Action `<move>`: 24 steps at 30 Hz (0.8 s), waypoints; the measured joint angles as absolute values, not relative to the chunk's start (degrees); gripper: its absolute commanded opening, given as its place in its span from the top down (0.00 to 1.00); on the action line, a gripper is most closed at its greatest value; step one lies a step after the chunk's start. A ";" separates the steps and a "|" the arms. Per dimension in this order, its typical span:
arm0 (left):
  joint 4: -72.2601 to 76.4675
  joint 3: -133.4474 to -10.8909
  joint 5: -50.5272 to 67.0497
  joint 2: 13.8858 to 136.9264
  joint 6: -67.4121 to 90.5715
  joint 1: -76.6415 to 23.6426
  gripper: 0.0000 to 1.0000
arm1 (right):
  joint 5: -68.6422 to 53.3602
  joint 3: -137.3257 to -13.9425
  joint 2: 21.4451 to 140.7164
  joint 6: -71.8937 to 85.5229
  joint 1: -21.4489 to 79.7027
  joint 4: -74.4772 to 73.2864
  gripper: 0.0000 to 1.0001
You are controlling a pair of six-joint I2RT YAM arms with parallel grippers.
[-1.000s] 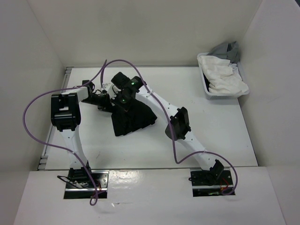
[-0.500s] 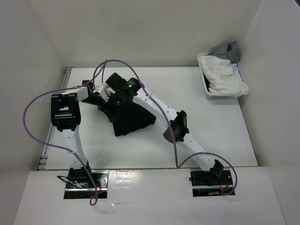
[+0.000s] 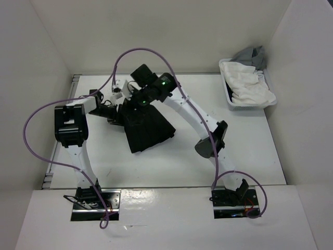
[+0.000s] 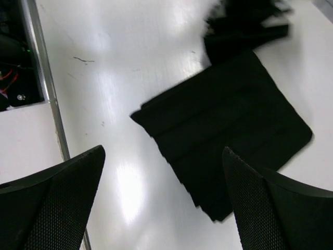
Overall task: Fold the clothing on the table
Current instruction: Fold the skirt
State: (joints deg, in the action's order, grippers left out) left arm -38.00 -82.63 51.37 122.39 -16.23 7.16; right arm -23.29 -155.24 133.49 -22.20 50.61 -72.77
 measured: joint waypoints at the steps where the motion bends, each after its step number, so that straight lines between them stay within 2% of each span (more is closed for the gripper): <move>1: -38.50 -82.08 51.13 121.80 -16.75 7.62 0.36 | -23.14 -154.15 132.07 -22.31 49.50 -72.77 0.03; 5: -41.19 -80.12 49.65 119.39 -19.57 11.53 0.25 | -21.58 -149.71 127.94 -22.65 44.91 -72.64 0.03; 9: -43.79 -78.37 46.54 116.71 -22.68 17.43 0.21 | -20.21 -144.62 125.40 -22.90 42.63 -72.40 0.02; 15: -47.16 -77.91 42.22 113.25 -26.13 24.49 0.21 | -18.48 -133.27 120.73 -23.27 41.30 -70.17 0.02; 19: -53.04 -83.31 45.43 109.65 -27.27 23.86 0.21 | -16.69 -119.98 114.30 -23.44 37.80 -66.54 0.02; 24: -59.61 -96.55 54.00 106.98 -29.78 15.84 0.20 | -15.59 -103.53 105.23 -23.51 27.51 -61.12 0.02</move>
State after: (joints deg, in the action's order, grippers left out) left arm -59.61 -96.55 54.00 106.98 -29.78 15.84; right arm -15.59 -103.53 105.23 -23.51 27.51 -61.12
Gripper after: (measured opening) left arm 0.798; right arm 0.983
